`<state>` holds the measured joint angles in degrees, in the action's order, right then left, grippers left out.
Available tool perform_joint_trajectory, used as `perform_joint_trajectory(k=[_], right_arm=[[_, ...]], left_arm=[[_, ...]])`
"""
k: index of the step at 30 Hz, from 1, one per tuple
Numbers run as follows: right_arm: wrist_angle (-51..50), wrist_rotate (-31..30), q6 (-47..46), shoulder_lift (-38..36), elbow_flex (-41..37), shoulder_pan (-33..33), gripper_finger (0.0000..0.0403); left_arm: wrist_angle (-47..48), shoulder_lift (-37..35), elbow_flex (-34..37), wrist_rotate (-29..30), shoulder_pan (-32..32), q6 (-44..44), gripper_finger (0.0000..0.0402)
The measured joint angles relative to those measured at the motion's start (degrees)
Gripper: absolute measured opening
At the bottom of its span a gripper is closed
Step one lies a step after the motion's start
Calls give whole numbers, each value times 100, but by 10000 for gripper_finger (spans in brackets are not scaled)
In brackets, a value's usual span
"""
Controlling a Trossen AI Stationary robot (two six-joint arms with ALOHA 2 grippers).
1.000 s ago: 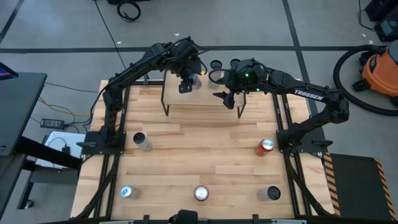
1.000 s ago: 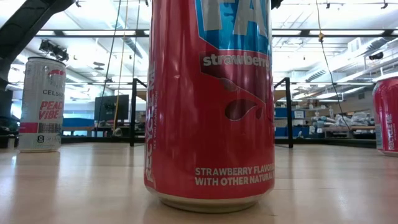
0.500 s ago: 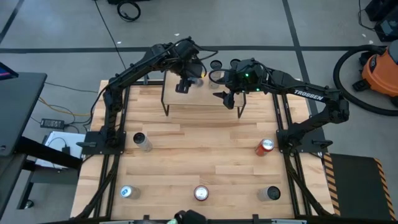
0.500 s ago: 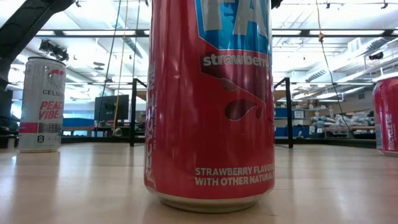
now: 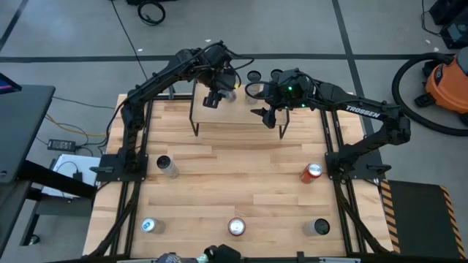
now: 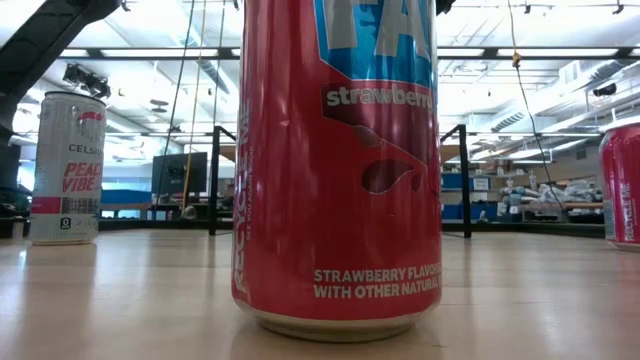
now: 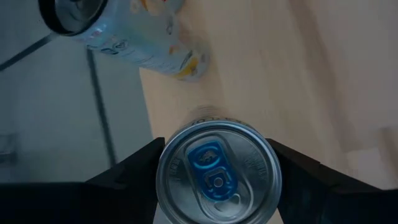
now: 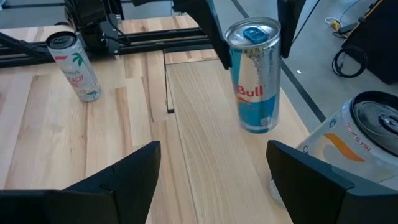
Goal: Place canned beverage on shelf
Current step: Put the top blue soda can on the shelf
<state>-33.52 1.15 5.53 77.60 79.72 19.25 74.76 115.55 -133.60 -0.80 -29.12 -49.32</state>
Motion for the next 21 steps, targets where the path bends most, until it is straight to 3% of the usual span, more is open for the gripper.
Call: perform_joint_trajectory(k=[21], right_arm=[[-4, 2, -244, 0, 0, -7, 302]], left_arm=[[-125, 246, 0, -199, -44, 399, 252]])
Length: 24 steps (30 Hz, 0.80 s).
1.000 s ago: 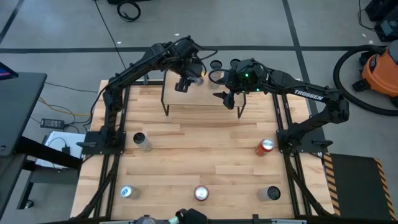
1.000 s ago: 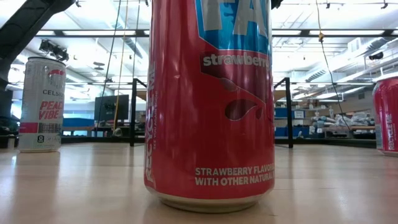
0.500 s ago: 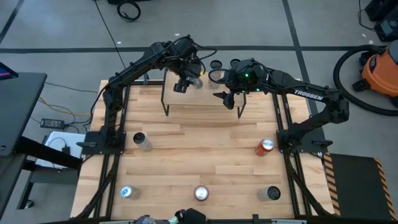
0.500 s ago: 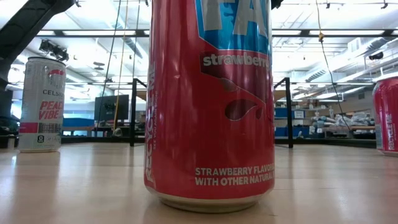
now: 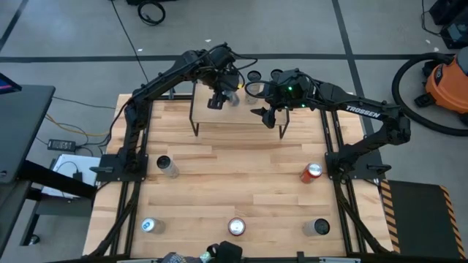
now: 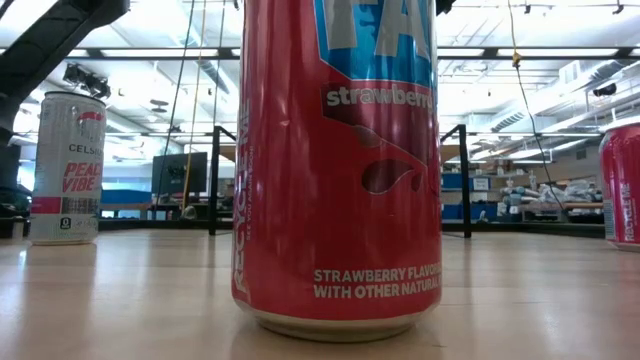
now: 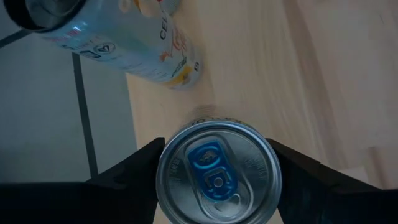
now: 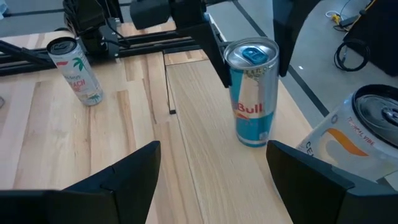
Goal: Place canned beverage on shelf
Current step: Put the top blue soda can on the shelf
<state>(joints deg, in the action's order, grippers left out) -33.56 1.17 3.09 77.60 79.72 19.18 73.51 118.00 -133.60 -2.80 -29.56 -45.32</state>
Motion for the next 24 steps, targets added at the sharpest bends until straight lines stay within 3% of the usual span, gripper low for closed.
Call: perform_joint_trajectory(k=[24], right_arm=[[28, 0, 2, 0, 0, 1, 302]], left_arm=[[-54, 17, 0, 187, 15, 165, 252]])
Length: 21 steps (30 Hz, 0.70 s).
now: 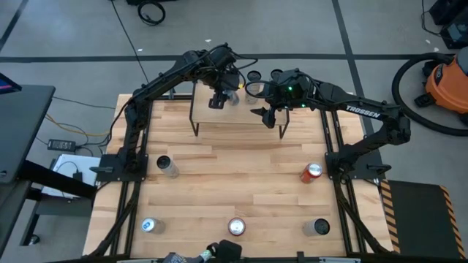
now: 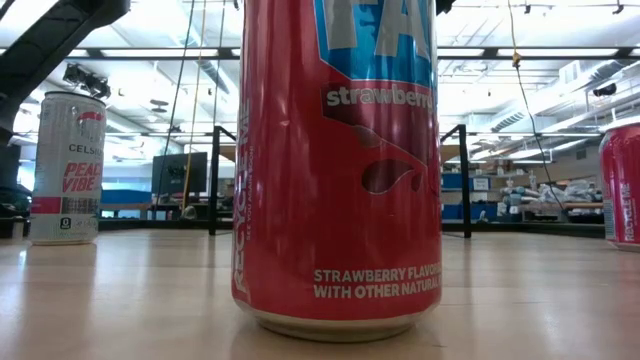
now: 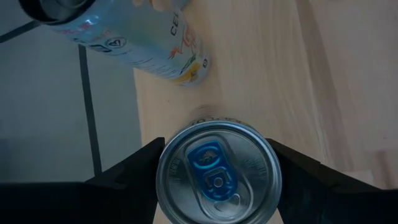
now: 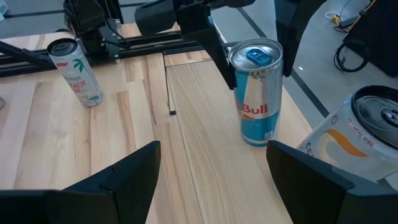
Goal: Place canned beverage on shelf
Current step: Put the top blue soda can on the shelf
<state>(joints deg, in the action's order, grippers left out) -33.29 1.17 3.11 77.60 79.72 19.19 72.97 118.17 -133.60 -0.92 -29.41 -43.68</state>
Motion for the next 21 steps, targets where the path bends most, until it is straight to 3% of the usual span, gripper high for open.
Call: perform_joint_trajectory(k=[21], right_arm=[[21, 0, -3, 0, 0, -1, 302]], left_arm=[[-150, 4, 0, 19, 7, 434, 263]])
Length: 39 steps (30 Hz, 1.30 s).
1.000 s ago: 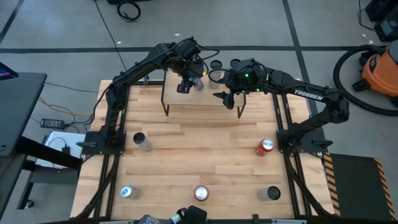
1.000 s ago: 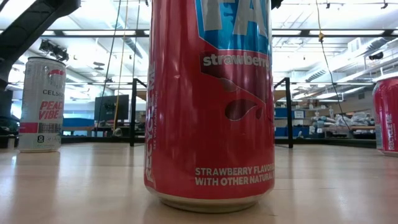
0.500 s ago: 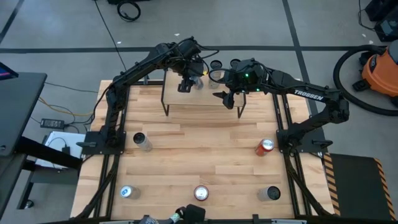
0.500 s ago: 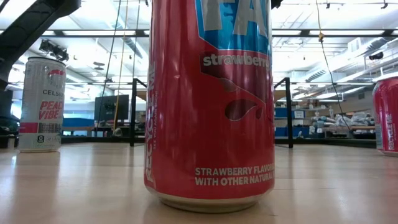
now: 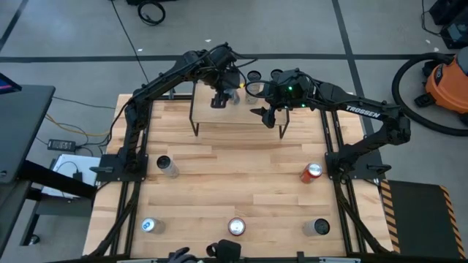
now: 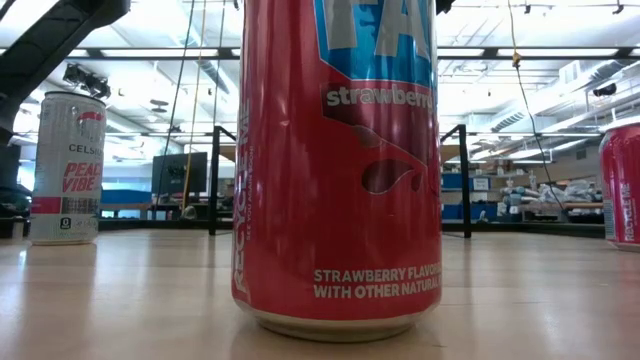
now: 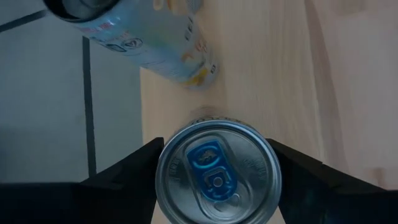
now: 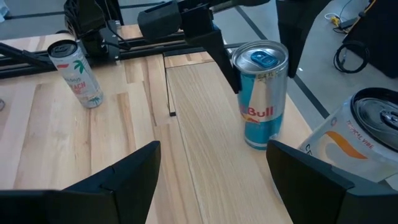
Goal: Place canned beverage on shelf
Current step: Put the top blue soda can on the shelf
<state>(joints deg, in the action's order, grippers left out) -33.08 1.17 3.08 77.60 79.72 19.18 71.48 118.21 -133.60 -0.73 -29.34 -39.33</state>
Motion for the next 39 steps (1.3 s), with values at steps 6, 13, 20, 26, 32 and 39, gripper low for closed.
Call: perform_joint_trajectory(k=[6, 13, 20, 26, 32, 39], right_arm=[[-4, 0, -54, 0, 0, 0, 302], [-4, 0, -56, 0, 0, 0, 302], [-4, 0, -58, 0, 0, 0, 302], [-7, 0, -60, 0, 0, 1, 302], [-7, 0, -59, 0, 0, 1, 302], [-7, 0, -59, 0, 0, 0, 302]], left_arm=[[-182, 4, 0, 4, 37, 13, 263], [-193, 4, 0, -3, 39, -25, 263], [-159, 7, 0, 8, 63, -28, 263], [144, 7, 0, 373, 150, -28, 263], [208, 5, -1, 463, 158, -28, 263], [119, 5, 0, 463, 157, 147, 263]])
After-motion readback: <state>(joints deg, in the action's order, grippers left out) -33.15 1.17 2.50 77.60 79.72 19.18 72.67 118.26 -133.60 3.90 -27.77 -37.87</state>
